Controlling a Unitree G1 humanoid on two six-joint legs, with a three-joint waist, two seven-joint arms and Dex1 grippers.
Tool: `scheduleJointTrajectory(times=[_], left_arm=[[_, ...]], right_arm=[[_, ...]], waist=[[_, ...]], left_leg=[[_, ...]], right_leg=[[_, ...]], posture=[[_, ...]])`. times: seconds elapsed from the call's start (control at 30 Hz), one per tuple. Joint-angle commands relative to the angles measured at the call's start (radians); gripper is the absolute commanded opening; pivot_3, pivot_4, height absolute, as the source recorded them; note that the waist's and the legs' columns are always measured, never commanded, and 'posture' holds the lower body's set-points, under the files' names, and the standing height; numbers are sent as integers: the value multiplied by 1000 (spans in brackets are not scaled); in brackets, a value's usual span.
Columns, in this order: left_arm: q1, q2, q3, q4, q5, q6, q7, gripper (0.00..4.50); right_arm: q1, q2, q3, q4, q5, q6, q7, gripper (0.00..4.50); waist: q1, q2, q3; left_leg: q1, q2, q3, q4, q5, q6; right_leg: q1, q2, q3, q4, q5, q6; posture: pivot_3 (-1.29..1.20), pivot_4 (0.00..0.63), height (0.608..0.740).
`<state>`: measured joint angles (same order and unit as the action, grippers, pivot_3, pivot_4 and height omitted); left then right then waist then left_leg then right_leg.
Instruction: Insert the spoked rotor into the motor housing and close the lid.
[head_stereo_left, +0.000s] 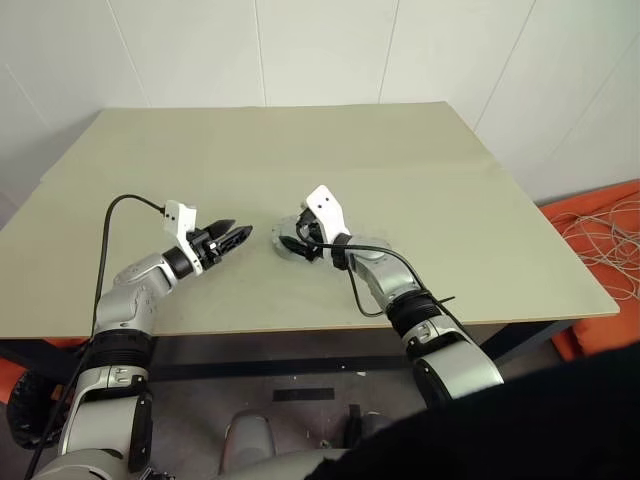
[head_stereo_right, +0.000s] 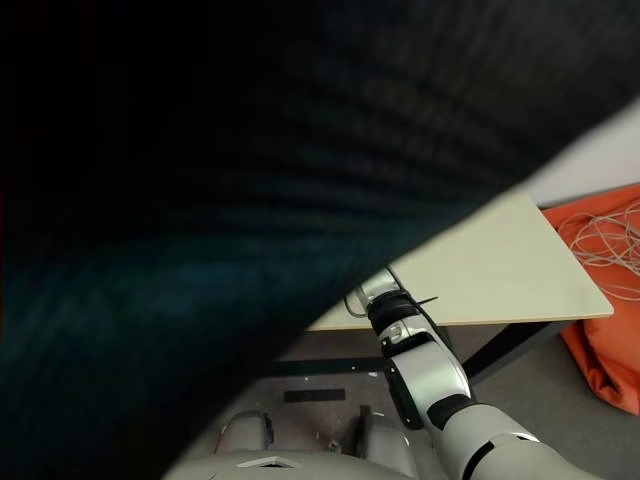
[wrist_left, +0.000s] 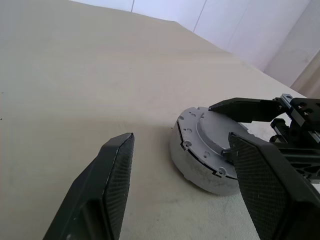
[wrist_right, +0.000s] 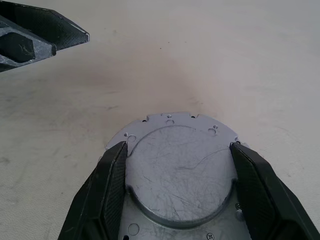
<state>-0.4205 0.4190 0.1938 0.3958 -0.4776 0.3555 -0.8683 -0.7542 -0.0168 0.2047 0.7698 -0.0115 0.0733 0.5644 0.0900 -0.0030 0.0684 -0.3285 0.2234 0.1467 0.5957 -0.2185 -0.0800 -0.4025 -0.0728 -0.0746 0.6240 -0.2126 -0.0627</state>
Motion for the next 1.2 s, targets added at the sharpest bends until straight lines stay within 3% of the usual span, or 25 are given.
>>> scheduleJointTrajectory(times=[0.03, 0.5, 0.87, 0.97, 1.2], left_arm=[[3, 9, 19, -58, -17, 4, 4, 3193], [21, -3, 18, -92, -29, 41, 33, 3193], [-47, -79, 22, -76, -78, 160, 100, 3193], [-80, -96, 40, -55, -92, 160, 112, 2629], [-163, -131, 59, 32, -95, 148, 149, 363]], right_arm=[[-8, -15, 7, 51, -37, 40, -29, 3130], [-12, -16, 31, 89, -47, 67, 2, 3130], [-9, -20, 24, 72, -48, 79, -2, 3130], [-8, -20, 23, 70, -48, 79, -4, 3130], [-9, -21, 21, 69, -47, 77, -7, 3130]], waist=[[0, 0, 0], [-1, 1, 0], [-3, 1, 0], [-3, 1, 0], [-4, 2, 0]], left_leg=[[0, 0, 0, 0, 0, 1], [4, 0, 0, 0, -2, 3], [3, 0, 1, -1, -2, 3], [3, 0, 1, -1, -2, 3], [3, 0, 1, -1, -2, 3]], right_leg=[[0, 0, 0, 0, 0, 0], [4, 0, 0, 0, -1, 2], [4, 0, 0, -1, 0, 0], [4, 0, 0, -1, 0, 0], [3, 0, 0, -2, 0, 0]], posture=[[0, 0, 740], [0, 0, 740], [0, 0, 740], [0, 0, 740], [0, 0, 740]])
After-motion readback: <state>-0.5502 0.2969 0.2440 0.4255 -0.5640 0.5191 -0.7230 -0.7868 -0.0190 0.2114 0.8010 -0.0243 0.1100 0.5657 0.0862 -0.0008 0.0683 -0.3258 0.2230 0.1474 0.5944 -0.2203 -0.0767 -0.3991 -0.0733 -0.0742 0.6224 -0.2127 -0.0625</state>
